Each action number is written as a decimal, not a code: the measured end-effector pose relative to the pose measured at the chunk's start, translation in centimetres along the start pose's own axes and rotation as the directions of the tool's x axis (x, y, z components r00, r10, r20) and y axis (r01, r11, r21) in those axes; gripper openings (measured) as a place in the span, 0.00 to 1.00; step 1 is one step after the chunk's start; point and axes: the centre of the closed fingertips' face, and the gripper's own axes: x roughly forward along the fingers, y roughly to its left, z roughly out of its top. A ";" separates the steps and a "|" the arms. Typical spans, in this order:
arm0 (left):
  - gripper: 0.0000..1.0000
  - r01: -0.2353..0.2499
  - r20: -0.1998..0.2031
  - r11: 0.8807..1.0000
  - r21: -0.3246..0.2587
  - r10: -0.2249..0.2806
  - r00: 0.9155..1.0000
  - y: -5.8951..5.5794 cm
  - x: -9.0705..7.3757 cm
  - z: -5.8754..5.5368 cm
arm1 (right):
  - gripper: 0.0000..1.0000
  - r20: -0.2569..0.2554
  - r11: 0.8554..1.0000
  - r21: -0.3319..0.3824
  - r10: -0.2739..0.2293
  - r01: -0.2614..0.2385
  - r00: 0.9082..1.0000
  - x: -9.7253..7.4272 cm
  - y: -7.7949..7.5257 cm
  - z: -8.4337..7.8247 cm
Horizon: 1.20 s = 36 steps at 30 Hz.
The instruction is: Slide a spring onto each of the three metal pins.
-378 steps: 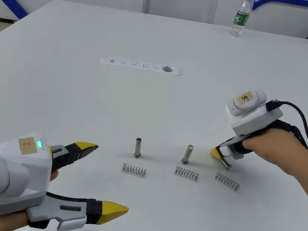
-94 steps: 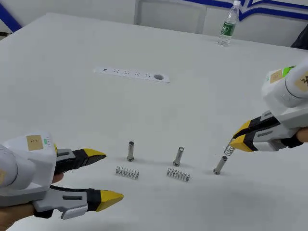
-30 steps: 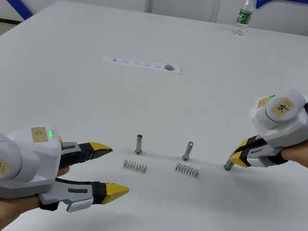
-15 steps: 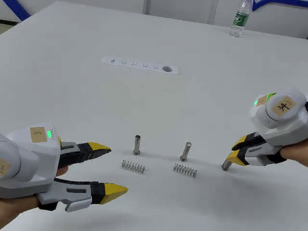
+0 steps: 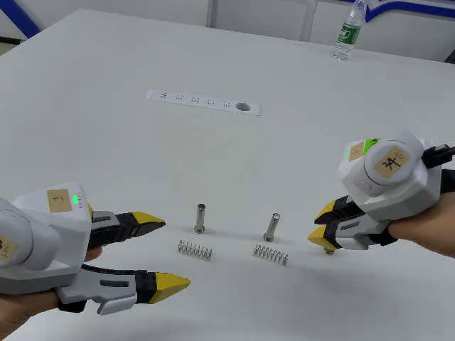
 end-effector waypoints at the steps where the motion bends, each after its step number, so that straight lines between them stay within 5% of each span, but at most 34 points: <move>1: 0.55 -0.001 0.000 1.000 0.000 0.001 1.000 0.0 0.0 0.0 | 0.17 -0.001 1.000 -0.005 0.006 -0.006 1.000 0.2 0.2 0.1; 15: 0.55 -0.005 -0.009 1.000 0.002 0.005 1.000 0.0 -0.1 0.0 | 0.17 -0.046 0.991 -0.047 0.121 -0.124 0.992 3.8 2.7 -0.3; 36: 0.54 -0.024 -0.018 1.000 -0.001 0.024 1.000 0.0 -0.7 -0.1 | 0.12 -0.092 0.981 -0.073 0.170 -0.177 0.981 6.1 3.1 -1.2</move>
